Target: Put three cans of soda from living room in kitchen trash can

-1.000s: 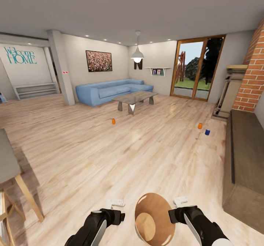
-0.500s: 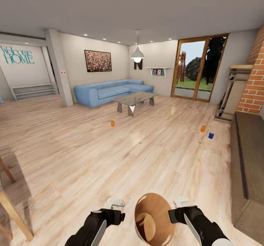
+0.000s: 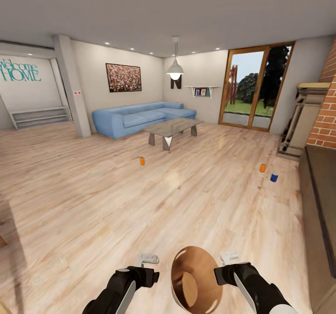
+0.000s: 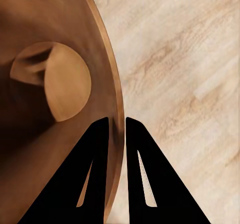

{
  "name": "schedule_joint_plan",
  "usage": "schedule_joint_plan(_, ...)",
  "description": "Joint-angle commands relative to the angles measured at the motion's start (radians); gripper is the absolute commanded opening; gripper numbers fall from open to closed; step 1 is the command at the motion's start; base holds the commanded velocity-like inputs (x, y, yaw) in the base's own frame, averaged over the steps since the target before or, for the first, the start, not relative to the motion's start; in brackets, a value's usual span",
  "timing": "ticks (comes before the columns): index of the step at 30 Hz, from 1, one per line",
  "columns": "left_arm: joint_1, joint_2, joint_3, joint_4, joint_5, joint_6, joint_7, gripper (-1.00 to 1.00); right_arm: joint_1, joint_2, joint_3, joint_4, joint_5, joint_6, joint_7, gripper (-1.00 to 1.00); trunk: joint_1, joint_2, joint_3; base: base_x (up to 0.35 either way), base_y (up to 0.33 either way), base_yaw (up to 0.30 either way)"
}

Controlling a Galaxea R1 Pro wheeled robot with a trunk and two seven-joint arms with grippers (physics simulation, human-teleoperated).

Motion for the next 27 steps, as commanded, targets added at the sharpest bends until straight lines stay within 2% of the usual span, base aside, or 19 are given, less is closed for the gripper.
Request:
schedule_joint_plan(1, 0.0, 0.0, 0.0, 0.0, 0.0, 0.0, 0.0, 1.0, 0.0, 0.0, -0.001, -0.001, -0.013, 0.001, 0.006, -1.0, 0.0, 0.0, 0.0, 0.342, 0.0, 0.0)
schedule_joint_plan(27, 0.0, -0.001, 0.0, 0.001, 0.0, -0.007, 0.0, 1.0, 0.0, 0.002, -0.001, -0.002, -0.011, 0.0, 0.006, -1.0, 0.0, 0.0, 0.0, 0.342, 0.0, 0.0)
